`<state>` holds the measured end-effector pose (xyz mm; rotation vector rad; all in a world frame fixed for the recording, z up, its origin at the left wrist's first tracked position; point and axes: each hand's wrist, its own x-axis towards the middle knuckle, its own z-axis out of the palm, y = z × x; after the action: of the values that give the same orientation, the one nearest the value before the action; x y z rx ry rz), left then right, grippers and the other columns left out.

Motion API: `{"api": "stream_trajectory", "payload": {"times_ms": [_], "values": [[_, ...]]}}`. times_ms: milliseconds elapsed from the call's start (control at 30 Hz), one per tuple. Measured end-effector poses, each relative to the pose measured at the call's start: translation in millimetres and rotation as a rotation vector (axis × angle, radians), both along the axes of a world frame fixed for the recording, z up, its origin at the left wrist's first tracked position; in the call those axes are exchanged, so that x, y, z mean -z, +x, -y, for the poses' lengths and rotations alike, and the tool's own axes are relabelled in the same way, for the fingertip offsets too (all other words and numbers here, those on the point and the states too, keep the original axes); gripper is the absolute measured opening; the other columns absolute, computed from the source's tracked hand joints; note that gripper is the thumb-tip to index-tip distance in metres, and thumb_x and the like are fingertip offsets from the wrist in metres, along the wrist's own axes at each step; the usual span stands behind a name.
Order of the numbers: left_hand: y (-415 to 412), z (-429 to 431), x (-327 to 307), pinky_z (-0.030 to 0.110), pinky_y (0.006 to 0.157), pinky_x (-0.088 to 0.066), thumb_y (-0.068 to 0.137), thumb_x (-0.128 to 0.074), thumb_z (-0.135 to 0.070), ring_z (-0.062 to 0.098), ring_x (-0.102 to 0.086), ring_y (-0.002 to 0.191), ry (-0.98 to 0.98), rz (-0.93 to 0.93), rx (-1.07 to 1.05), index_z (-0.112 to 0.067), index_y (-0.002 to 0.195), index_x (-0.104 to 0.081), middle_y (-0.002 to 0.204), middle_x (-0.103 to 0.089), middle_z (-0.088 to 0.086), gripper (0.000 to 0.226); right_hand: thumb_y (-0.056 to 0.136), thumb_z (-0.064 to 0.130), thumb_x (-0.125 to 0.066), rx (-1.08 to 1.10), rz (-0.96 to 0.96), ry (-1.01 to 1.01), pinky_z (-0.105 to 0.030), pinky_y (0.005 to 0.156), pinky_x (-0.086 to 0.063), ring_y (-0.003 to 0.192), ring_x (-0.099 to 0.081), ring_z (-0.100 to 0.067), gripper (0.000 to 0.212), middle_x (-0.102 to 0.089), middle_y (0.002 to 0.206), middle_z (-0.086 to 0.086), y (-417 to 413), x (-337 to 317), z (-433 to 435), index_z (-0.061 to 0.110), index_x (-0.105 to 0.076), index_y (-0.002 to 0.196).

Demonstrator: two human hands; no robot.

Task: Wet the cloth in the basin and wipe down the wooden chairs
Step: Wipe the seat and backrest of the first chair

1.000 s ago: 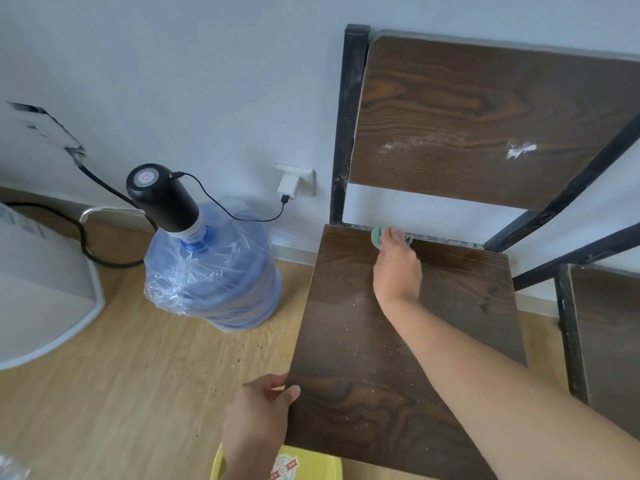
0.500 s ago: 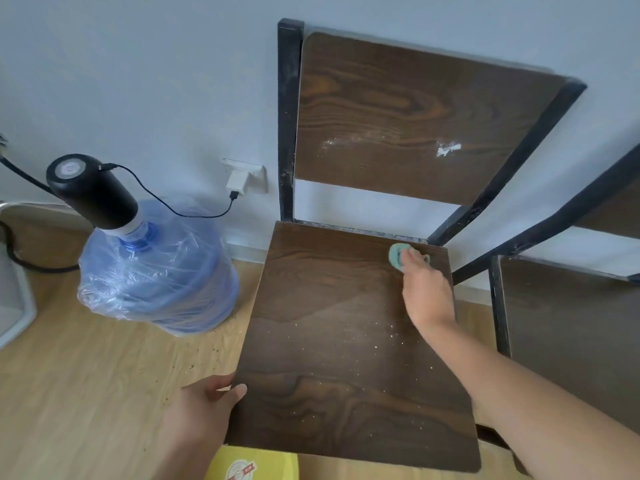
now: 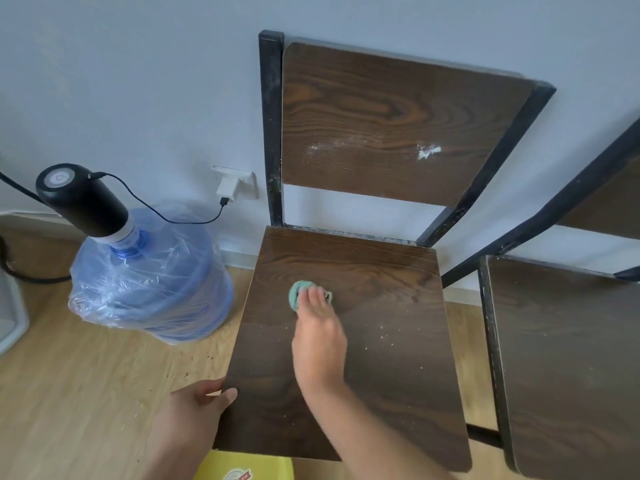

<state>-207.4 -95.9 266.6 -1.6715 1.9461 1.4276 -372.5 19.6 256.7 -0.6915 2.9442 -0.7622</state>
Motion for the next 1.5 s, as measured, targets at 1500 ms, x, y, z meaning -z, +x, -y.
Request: {"api": "stream_trajectory", "payload": {"times_ms": [1500], "values": [[45, -31, -45, 0.05, 0.096, -0.054, 0.108, -0.037, -0.023, 0.038, -0.068, 0.111, 0.237, -0.21, -0.41, -0.013, 0.126, -0.065, 0.12, -0.071, 0.016, 0.035, 0.079, -0.006, -0.073, 0.223, -0.025, 0.35, -0.044, 0.084, -0.059, 0.11, -0.069, -0.031, 0.052, -0.062, 0.135, -0.011, 8, -22, -214, 0.004, -0.063, 0.13]]}}
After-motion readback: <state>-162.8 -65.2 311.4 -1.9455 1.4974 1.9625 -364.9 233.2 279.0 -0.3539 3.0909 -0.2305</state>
